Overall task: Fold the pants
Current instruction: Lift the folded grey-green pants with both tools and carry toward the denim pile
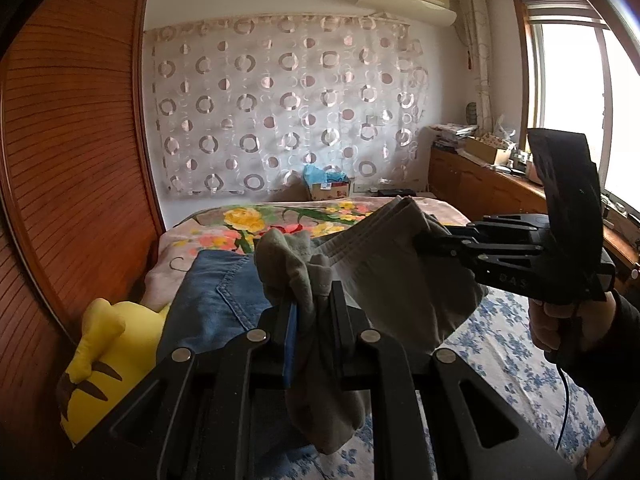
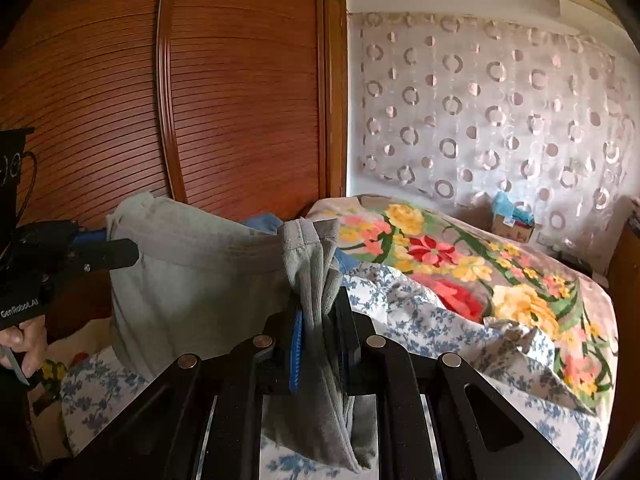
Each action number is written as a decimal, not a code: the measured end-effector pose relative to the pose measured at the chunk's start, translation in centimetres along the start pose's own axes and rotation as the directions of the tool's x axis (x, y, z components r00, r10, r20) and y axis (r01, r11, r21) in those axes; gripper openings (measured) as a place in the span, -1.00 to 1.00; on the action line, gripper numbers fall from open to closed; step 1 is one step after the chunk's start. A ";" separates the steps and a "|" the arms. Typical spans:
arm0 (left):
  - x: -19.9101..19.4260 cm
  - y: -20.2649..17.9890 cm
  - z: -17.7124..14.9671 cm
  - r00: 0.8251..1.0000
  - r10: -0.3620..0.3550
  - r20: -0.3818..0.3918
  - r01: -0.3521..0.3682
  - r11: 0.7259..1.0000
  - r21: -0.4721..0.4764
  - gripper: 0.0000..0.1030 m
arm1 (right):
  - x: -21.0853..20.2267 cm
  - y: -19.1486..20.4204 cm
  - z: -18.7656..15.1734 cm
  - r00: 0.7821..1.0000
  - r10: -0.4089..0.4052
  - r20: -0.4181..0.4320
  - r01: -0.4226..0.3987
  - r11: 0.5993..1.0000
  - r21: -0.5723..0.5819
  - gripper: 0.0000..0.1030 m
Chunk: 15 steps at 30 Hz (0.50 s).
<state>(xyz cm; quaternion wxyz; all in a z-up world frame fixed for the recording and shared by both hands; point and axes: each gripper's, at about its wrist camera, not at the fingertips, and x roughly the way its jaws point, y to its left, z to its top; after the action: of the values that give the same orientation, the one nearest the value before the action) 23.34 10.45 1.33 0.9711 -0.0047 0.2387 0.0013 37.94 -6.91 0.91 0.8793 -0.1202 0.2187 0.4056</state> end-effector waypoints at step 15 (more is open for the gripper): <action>0.2 1.6 -0.5 0.999 0.037 0.026 -0.036 0.997 -0.063 -0.71 | 5.0 -0.5 2.1 0.999 0.050 0.015 -0.048 0.993 -0.104 -0.73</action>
<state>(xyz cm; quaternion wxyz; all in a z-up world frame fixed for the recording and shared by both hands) 23.30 12.04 0.72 0.9734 -0.0310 0.2256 0.0265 41.79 -3.12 0.35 0.8637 -0.1566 0.1925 0.4387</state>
